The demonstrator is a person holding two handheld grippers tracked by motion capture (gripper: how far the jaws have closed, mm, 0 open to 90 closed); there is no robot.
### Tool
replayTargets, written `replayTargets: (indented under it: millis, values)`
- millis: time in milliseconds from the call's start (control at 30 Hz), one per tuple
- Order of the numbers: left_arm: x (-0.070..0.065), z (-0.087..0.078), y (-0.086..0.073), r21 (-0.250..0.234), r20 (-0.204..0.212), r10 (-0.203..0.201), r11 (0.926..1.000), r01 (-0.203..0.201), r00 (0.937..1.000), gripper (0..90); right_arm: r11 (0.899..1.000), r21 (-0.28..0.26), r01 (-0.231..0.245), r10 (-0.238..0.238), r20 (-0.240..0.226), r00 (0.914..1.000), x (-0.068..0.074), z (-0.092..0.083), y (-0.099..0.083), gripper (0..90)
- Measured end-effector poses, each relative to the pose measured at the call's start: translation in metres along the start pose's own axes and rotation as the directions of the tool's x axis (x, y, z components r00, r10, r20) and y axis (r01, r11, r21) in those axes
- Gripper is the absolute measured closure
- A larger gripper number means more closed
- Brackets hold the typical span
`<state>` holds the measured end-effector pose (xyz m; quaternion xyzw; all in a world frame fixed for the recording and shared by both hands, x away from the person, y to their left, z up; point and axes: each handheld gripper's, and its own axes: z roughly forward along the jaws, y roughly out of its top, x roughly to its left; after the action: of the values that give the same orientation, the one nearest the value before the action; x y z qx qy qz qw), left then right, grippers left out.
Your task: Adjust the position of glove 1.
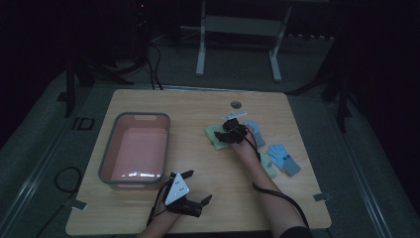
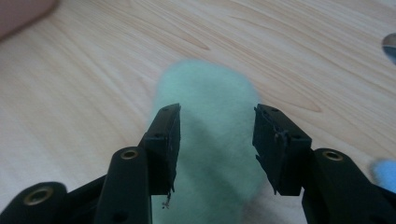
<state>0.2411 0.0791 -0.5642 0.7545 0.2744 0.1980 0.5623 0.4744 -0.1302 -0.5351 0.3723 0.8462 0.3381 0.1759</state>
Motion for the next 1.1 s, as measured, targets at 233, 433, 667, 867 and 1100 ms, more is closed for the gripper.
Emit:
replayTargets:
  millis: [233, 433, 667, 867, 1100]
  values:
    - [0.0, 0.0, 0.0, -0.002, 0.0, 0.004, 1.0, -0.004, 1.0, 0.2, 1.0, 0.005, 0.008, -0.008, -0.008, 0.9999, 0.004, 0.012, -0.008, 59.2]
    - [-0.002, 0.0, 0.0, -0.001, 0.001, 0.008, 1.0, -0.008, 1.0, 0.2, 1.0, 0.016, 0.015, -0.015, 0.008, 0.9999, 0.009, 0.012, -0.007, 77.4]
    - [-0.002, 0.0, 0.0, 0.002, -0.012, 0.009, 1.0, -0.009, 0.9999, 0.2, 0.998, 0.023, -0.06, 0.059, 0.035, 0.9976, 0.013, 0.008, -0.004, 84.2]
    - [-0.001, 0.0, 0.0, 0.004, -0.019, 0.006, 1.0, -0.006, 0.9998, 0.2, 0.992, 0.009, -0.125, 0.125, 0.024, 0.9919, 0.017, -0.015, -0.004, 84.7]
    - [-0.001, 0.0, 0.0, 0.006, -0.021, 0.008, 1.0, -0.008, 0.9998, 0.2, 0.986, -0.043, -0.162, 0.164, 0.047, 0.9854, 0.031, -0.061, -0.008, 85.0]
